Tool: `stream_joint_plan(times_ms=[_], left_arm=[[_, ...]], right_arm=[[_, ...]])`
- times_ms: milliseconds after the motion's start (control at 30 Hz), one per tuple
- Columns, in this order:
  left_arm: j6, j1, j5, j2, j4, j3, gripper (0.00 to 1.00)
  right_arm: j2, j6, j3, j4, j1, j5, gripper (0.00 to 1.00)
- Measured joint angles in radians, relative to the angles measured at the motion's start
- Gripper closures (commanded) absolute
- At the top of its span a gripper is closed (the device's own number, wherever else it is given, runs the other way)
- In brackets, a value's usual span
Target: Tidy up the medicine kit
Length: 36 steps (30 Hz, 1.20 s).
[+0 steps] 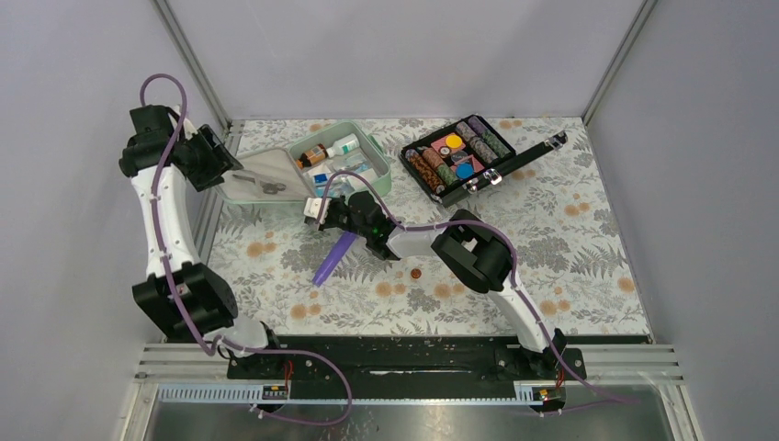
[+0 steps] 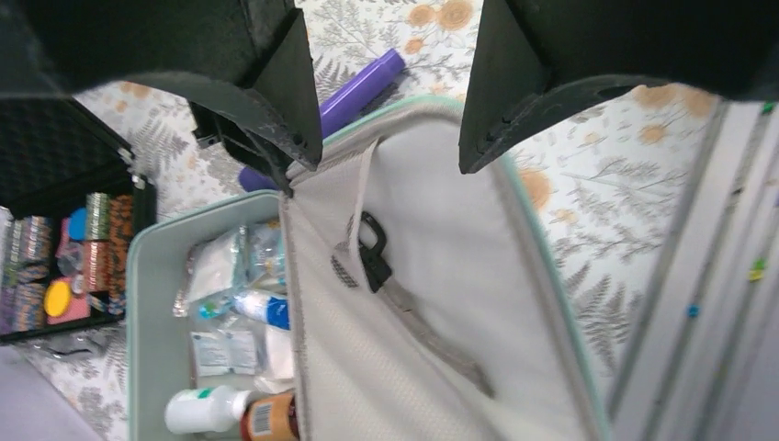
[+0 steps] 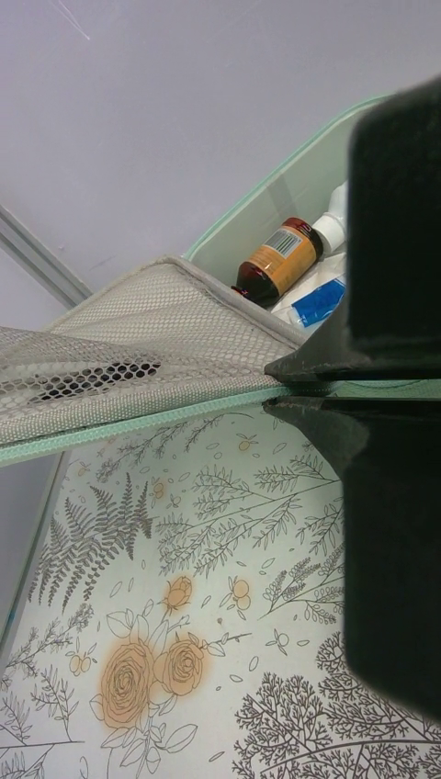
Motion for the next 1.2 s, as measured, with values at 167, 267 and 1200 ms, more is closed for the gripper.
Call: stream_joint_plan(times_ms=[167,267,1200], left_arm=[[0.018,-0.004,-0.158,-0.086,-0.035,-0.035,0.34],[0.014,0.002,-0.223,-0.104,-0.068,-0.096,0.33],[-0.105,0.076,0.087,0.06,0.121,-0.163,1.0]], right_arm=[[0.0,0.002,0.0,0.0,0.0,0.0,1.0],[0.0,0.003,0.0,-0.001,0.0,0.0,1.0],[-0.35,0.206,-0.074,-0.498,-0.103,-0.136,0.16]])
